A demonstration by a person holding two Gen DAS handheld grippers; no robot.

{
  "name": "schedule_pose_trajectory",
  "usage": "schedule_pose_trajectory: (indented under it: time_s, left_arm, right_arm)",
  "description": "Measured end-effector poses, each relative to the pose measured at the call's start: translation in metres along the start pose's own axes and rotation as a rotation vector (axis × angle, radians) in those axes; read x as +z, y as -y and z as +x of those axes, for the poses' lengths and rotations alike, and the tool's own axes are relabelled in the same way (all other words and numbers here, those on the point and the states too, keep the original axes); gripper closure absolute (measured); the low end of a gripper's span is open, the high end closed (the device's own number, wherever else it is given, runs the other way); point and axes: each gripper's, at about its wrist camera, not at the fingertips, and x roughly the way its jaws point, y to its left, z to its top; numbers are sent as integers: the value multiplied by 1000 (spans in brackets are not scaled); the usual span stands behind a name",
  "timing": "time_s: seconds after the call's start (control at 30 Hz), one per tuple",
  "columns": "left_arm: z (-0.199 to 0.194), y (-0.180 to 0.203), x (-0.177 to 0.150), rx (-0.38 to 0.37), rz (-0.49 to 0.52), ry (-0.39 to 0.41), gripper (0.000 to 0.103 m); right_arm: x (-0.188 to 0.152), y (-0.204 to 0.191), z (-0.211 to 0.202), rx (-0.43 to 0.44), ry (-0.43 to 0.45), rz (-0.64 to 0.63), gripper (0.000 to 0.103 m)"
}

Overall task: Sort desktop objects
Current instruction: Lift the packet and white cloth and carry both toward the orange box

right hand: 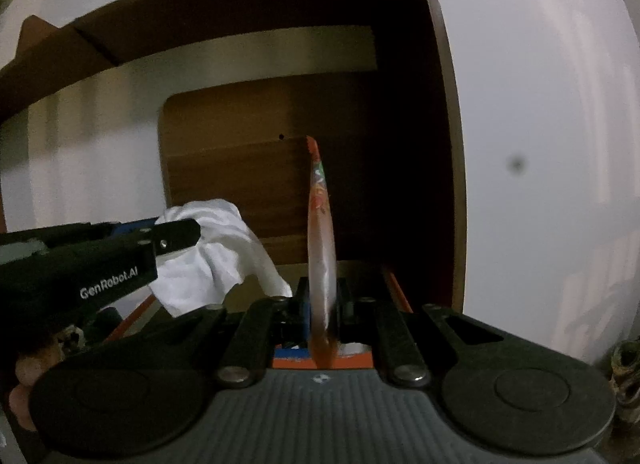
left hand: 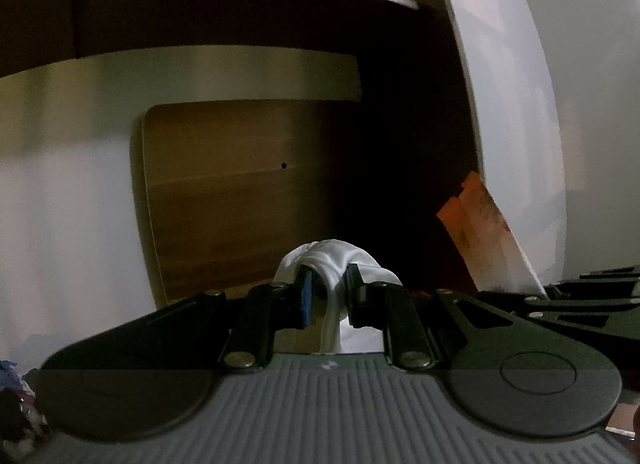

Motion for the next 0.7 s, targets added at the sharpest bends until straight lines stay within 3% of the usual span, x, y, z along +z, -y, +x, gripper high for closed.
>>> schedule_pose_trajectory:
  time_s: [0.7]
  left_arm:
    - [43,-19,-19,124,16,-95,85]
  right_arm:
    - [4,-7,85,43,-69,-32,94]
